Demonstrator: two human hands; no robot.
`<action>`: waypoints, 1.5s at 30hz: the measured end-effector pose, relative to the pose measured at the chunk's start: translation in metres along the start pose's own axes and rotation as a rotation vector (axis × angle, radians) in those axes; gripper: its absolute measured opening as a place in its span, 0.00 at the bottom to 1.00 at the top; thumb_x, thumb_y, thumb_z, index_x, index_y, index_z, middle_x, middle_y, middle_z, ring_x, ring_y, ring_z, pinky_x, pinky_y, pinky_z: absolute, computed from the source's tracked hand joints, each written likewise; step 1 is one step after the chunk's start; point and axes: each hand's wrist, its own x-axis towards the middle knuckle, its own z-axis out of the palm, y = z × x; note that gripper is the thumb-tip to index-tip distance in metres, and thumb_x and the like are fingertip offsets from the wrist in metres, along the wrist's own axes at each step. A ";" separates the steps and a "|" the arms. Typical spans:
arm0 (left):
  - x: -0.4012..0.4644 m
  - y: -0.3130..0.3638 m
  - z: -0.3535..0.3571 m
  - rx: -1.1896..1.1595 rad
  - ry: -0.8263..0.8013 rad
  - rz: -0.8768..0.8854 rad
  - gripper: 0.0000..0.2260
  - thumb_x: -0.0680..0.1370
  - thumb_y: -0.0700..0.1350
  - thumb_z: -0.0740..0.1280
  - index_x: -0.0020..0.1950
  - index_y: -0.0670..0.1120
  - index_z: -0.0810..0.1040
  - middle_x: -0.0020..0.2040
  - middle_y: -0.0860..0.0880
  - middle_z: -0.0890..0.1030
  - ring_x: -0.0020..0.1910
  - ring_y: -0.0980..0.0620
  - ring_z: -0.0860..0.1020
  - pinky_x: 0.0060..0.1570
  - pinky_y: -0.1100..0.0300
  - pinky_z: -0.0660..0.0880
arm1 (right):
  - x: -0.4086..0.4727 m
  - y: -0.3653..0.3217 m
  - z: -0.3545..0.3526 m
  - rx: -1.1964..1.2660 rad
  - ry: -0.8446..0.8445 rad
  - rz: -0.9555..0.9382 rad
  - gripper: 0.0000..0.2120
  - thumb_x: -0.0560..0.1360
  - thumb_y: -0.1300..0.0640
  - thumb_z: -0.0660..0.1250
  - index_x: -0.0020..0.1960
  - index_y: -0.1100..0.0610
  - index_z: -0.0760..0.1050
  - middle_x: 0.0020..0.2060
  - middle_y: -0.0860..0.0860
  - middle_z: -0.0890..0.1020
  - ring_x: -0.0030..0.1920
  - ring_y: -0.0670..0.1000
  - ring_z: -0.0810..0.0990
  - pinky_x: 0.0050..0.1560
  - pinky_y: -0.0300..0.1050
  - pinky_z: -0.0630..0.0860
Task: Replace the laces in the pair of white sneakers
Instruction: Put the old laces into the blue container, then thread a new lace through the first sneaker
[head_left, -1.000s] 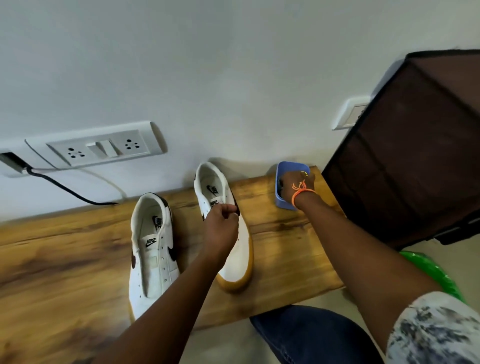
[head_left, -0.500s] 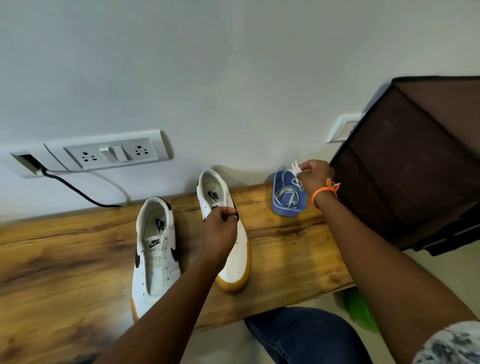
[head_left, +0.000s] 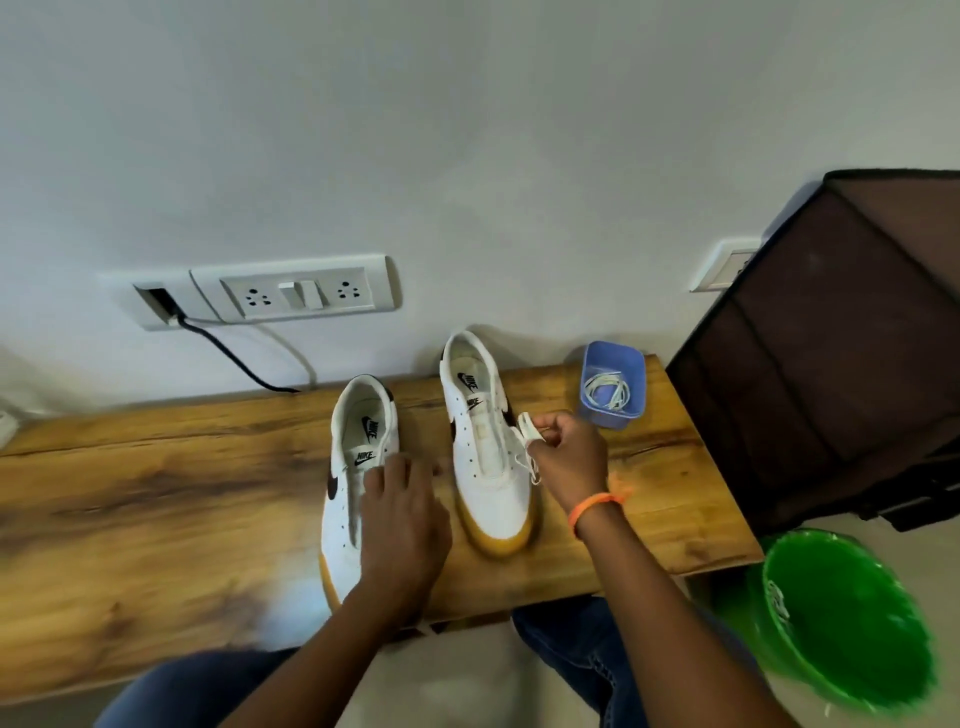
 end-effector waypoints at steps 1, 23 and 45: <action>-0.004 -0.009 0.002 0.106 0.037 0.007 0.20 0.68 0.39 0.72 0.59 0.44 0.76 0.60 0.40 0.74 0.56 0.40 0.70 0.51 0.45 0.72 | -0.001 0.001 0.009 -0.093 -0.005 -0.032 0.13 0.72 0.66 0.67 0.55 0.58 0.80 0.50 0.54 0.84 0.51 0.54 0.82 0.46 0.41 0.75; 0.046 -0.107 0.004 0.336 -0.117 -0.097 0.43 0.76 0.55 0.69 0.82 0.47 0.46 0.79 0.33 0.42 0.76 0.27 0.45 0.72 0.30 0.50 | -0.042 0.008 0.087 -0.619 -0.246 -0.318 0.31 0.70 0.51 0.74 0.67 0.53 0.62 0.62 0.53 0.67 0.58 0.58 0.73 0.51 0.54 0.78; 0.058 -0.016 -0.042 -0.846 -0.260 -0.197 0.07 0.79 0.48 0.69 0.42 0.50 0.82 0.36 0.48 0.82 0.36 0.45 0.79 0.40 0.46 0.77 | 0.009 -0.059 0.027 0.281 -0.348 -0.031 0.06 0.76 0.65 0.67 0.48 0.61 0.83 0.41 0.62 0.85 0.39 0.56 0.83 0.45 0.51 0.80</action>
